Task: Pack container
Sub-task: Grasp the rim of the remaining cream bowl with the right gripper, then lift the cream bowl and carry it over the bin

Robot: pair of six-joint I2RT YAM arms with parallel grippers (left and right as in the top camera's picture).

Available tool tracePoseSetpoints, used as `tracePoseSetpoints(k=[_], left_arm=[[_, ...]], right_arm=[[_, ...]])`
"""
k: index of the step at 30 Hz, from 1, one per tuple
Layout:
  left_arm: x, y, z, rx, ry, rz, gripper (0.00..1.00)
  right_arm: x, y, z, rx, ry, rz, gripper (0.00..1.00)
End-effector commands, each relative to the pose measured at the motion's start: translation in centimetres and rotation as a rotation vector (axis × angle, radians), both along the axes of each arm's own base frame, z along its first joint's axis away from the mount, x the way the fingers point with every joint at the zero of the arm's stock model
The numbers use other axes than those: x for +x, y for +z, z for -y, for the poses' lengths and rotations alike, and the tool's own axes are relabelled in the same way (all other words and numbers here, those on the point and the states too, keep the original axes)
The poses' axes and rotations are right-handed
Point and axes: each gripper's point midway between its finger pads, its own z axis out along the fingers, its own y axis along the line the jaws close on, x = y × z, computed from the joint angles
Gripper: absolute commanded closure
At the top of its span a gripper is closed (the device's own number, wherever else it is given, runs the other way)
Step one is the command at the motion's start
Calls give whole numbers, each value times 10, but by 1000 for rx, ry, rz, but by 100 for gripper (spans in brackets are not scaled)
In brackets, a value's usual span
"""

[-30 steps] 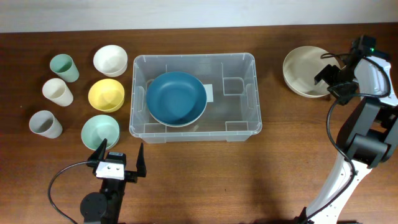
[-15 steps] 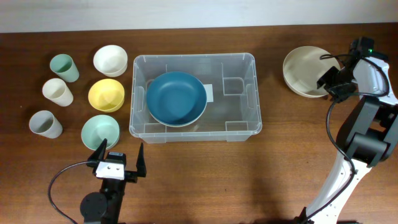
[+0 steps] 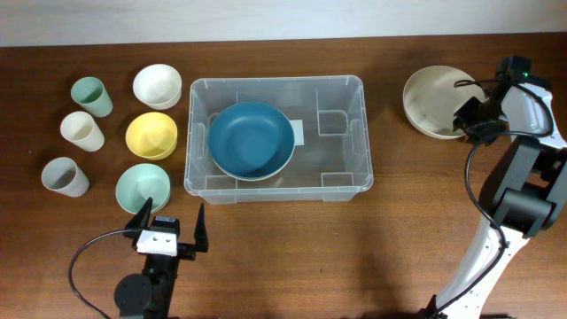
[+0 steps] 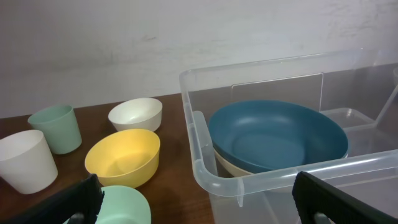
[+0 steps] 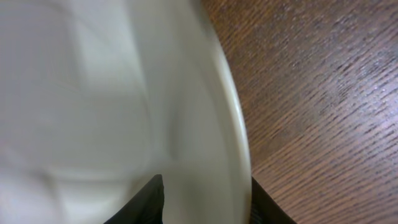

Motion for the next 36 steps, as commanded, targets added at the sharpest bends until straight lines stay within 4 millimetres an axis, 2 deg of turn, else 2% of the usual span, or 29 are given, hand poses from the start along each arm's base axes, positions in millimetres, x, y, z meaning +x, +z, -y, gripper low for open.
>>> tracePoseSetpoints(k=[1, 3, 8, 15, 21, 24, 25, 28, 31, 34, 35, 36], left_arm=[[0, -1, -1, 16, 4, -1, 1], [0, -1, -1, 16, 4, -1, 1], [0, -1, -1, 16, 4, -1, 1], [0, -1, -1, 16, 4, -1, 1], [0, -1, -1, 16, 4, -1, 1], [0, -1, -1, 16, 4, -1, 1], [0, -1, -1, 16, 4, -1, 1], [0, -1, -1, 16, 4, -1, 0], [0, -1, -1, 16, 4, -1, 0], [0, -1, -1, 16, 4, -1, 1], [0, -1, -1, 16, 4, -1, 1], [0, -1, -1, 16, 4, -1, 1]], right_arm=[[-2, -11, -1, 12, -9, -17, 67], [-1, -11, -1, 10, -9, -12, 80], [0, -11, 0, 9, -16, -8, 95], [1, -10, 1, 9, -22, -4, 96], [21, 5, -2, 201, -35, 153, 96], [37, 35, -6, 379, 18, 324, 96], [43, 56, -2, 451, 31, 407, 96], [47, 97, 6, 521, 53, 532, 96], [49, 145, 4, 556, 118, 652, 96], [47, 203, -17, 588, 199, 754, 96], [44, 220, -29, 589, 225, 768, 96], [39, 245, -53, 583, 276, 780, 96]])
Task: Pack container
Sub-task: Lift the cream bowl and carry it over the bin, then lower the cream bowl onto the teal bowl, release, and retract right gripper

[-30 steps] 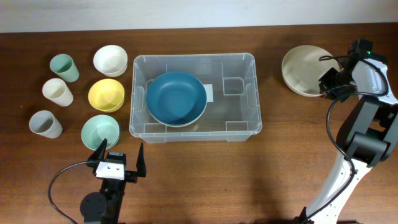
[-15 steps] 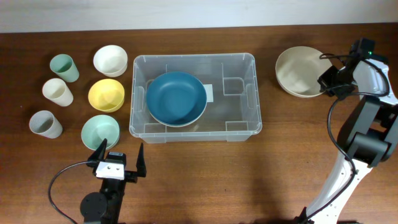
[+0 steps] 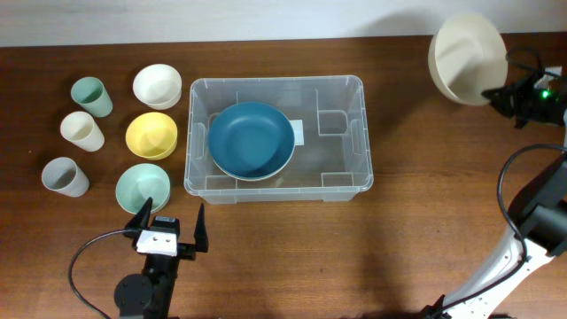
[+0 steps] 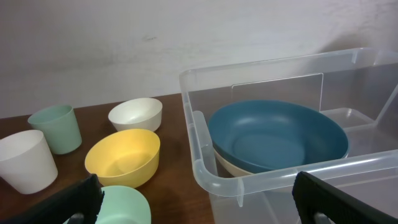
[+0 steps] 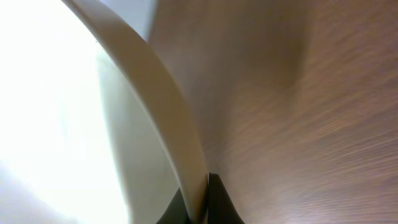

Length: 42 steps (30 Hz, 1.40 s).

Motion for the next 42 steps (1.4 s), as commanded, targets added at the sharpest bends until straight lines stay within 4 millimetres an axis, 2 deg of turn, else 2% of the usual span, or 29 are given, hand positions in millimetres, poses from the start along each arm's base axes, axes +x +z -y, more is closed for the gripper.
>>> tracePoseSetpoints(k=[1, 3, 5, 7, 8, 9, 10, 11, 13, 14, 16, 19, 20, 23, 31, 33, 37, 40, 42], left_arm=[[0, -1, -1, 16, 4, -1, 1], [0, -1, -1, 16, 4, -1, 1], [0, -1, -1, 16, 4, -2, 1], [0, -1, -1, 16, 4, -2, 1], [0, -1, -1, 16, 4, -1, 1], [0, -1, -1, 16, 4, -2, 1], [0, -1, -1, 16, 4, -2, 1], [0, -1, -1, 16, 4, -1, 1], [0, -1, -1, 16, 4, -1, 1], [0, -1, -1, 16, 4, -1, 1], [0, -1, -1, 16, 4, -1, 1], [0, -1, -1, 16, 4, -2, 1], [0, -1, -1, 16, 4, -1, 0], [0, -1, -1, 16, 4, -2, 1], [0, -1, -1, 16, 4, -1, 1], [0, -1, -1, 16, 4, -1, 1], [0, -1, -1, 16, 4, -2, 1], [0, -1, -1, 16, 4, -1, 1], [0, -1, -1, 16, 4, -2, 1]], right_arm=[[-4, 132, -79, -21, 197, 279, 96], [-10, 155, -119, -89, 274, 310, 96], [-15, 163, -151, -168, 309, 288, 96], [-29, 165, -225, -301, 413, 238, 96], [-32, 162, -244, -314, 450, 229, 96], [-37, 156, -269, -332, 498, 210, 96], [-49, 135, -314, -376, 593, 150, 96], [-51, 128, -325, -388, 618, 135, 96], [-60, 106, -364, -408, 692, 92, 96], [-61, 102, -371, -408, 709, 87, 96], [-67, 81, -394, -422, 765, 52, 96], [-66, 53, -413, -403, 787, -9, 96], [-64, 38, -419, -399, 797, -36, 96], [-63, 13, -423, -391, 809, -88, 96], [-57, -29, -426, -386, 824, -159, 95], [-59, -39, -431, -385, 836, -174, 94], [-63, -47, -447, -387, 869, -166, 89], [-66, -46, -460, -392, 892, -139, 46], [-67, -47, -459, -399, 891, -143, 34]])
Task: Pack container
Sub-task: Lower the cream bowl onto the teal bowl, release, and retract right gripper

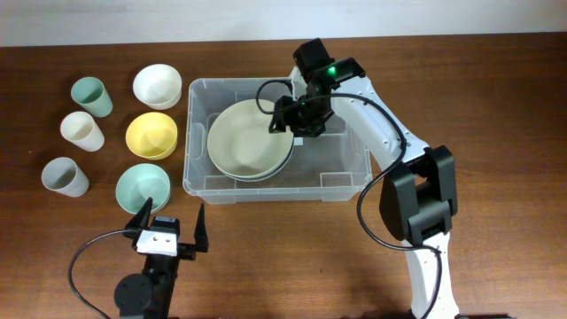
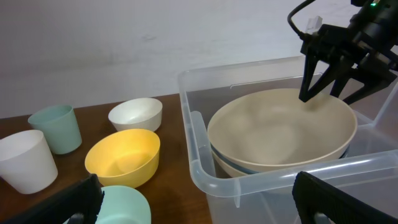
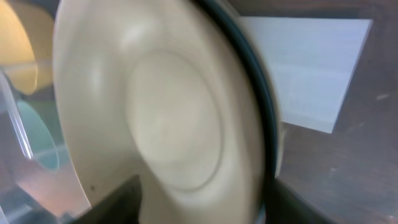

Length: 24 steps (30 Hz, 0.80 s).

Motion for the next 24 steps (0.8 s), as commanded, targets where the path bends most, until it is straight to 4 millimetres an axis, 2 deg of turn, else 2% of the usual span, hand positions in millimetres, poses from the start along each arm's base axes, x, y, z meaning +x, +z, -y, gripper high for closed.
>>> tracePoseSetpoints(k=[1, 3, 5, 6, 8, 9, 10, 11, 12, 13, 18, 21, 24], left_arm=[[0, -1, -1, 16, 4, -1, 0], [0, -1, -1, 16, 4, -1, 1], [0, -1, -1, 16, 4, -2, 1], [0, -1, -1, 16, 4, -1, 1], [0, -1, -1, 16, 4, -2, 1], [0, -1, -1, 16, 4, -1, 1], [0, -1, -1, 16, 4, -1, 1], [0, -1, -1, 16, 4, -2, 1], [0, -1, -1, 16, 4, -1, 1], [0, -1, -1, 16, 4, -2, 1], [0, -1, -1, 16, 4, -1, 1], [0, -1, -1, 16, 4, -1, 1], [0, -1, -1, 16, 4, -2, 1]], right_arm=[[-3, -4, -2, -14, 10, -5, 31], [-1, -10, 11, -93, -10, 5, 28], [2, -4, 24, -167, -28, 26, 28], [5, 5, 28, -194, -33, 47, 28], [13, 40, 33, -220, -47, 106, 28], [15, 47, 37, -236, -55, 121, 28], [16, 48, 42, -265, -64, 131, 39], [17, 47, 45, -284, -69, 134, 58], [16, 45, 50, -308, -72, 131, 84], [14, 43, 50, -321, -48, 133, 96], [6, 37, 34, -348, 45, 165, 96], [-2, 15, 23, -358, 70, 148, 96], [-5, 0, 26, -368, 67, 127, 96]])
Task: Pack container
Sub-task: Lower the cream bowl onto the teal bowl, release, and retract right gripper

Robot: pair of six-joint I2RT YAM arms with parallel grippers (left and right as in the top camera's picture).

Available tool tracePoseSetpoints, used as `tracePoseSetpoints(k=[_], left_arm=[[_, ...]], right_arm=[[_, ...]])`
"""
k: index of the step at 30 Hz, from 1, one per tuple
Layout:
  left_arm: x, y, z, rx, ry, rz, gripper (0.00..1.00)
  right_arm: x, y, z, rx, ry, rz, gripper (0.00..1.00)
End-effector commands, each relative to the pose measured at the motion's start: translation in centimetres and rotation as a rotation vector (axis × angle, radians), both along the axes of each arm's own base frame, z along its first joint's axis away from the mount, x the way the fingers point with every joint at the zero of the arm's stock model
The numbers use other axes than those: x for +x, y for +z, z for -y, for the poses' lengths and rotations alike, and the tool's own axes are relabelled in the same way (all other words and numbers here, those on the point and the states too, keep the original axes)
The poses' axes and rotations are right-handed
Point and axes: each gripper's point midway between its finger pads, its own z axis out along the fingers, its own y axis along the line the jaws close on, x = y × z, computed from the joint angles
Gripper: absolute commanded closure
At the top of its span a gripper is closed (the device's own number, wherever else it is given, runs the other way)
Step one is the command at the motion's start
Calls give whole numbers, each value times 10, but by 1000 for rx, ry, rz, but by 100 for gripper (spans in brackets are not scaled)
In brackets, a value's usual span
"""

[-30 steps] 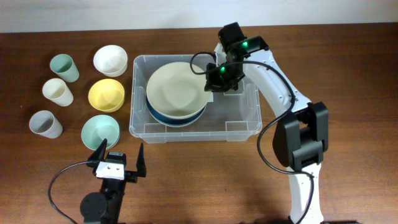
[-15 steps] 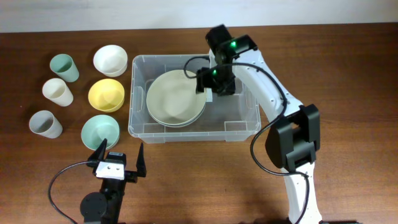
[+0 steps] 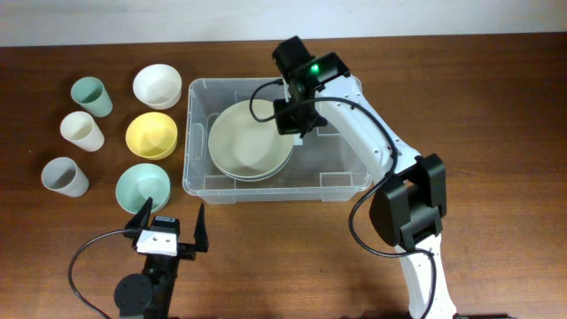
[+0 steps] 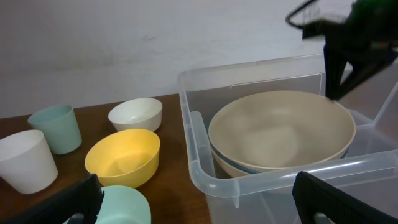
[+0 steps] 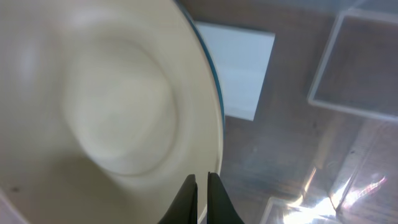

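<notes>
The clear plastic container point(image 3: 356, 87) stands mid-table. Inside it, at the left, a cream bowl point(image 3: 248, 142) rests nested on a blue bowl, of which only a thin rim point(image 5: 215, 81) shows. My right gripper point(image 3: 295, 124) hangs just over the cream bowl's right rim; its fingers point(image 5: 201, 176) are together and hold nothing. My left gripper point(image 3: 171, 226) stands open near the front edge, facing the container, its fingers at both sides of the left wrist view point(image 4: 199, 199).
Left of the container stand a white bowl point(image 3: 157, 85), a yellow bowl point(image 3: 151, 135) and a light green bowl point(image 3: 142, 186). Further left are a green cup point(image 3: 91, 96), a cream cup point(image 3: 81, 130) and a grey cup point(image 3: 65, 176). A white label point(image 5: 239, 68) lies on the container floor.
My right gripper was open around the cream bowl's right rim; now it is shut, empty and slightly higher. The bowl rests where it was, on the blue bowl. The left arm has not moved.
The cream bowl lay on the table at the far right with my right gripper at its rim. Then the gripper held it tilted above the table. Then it sat on the blue bowl in the container, the gripper open. Now the gripper is shut above it.
</notes>
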Motion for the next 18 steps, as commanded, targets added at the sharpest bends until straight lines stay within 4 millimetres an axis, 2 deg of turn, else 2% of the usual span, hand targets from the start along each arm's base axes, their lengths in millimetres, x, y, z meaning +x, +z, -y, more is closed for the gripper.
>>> tracePoseSetpoints(k=[1, 7, 9, 11, 12, 13, 14, 16, 17, 18], left_arm=[[0, -1, -1, 16, 4, -1, 1], [0, -1, -1, 16, 4, -1, 0], [0, -1, -1, 16, 4, -1, 1], [0, -1, -1, 16, 4, -1, 1], [0, -1, -1, 16, 4, -1, 1], [0, -1, -1, 16, 4, -1, 1], [0, -1, -1, 16, 4, -1, 1], [0, -1, -1, 16, 4, -1, 1], [0, -1, -1, 16, 4, -1, 0], [0, -1, -1, 16, 4, -1, 1]], right_arm=[[-2, -6, 4, -26, 1, -3, 96], [1, -5, 4, -19, -2, 10, 96], [5, 10, 8, -12, -12, 24, 96], [12, 50, 16, -12, -31, 78, 89], [15, 80, 24, -20, -35, 128, 44], [15, 107, 38, -46, -57, 169, 12], [11, 144, 62, -85, -99, 229, 1], [8, 169, 84, -108, -137, 273, 1], [8, 188, 91, -67, -140, 316, 1], [7, 199, 99, -59, -163, 339, 1]])
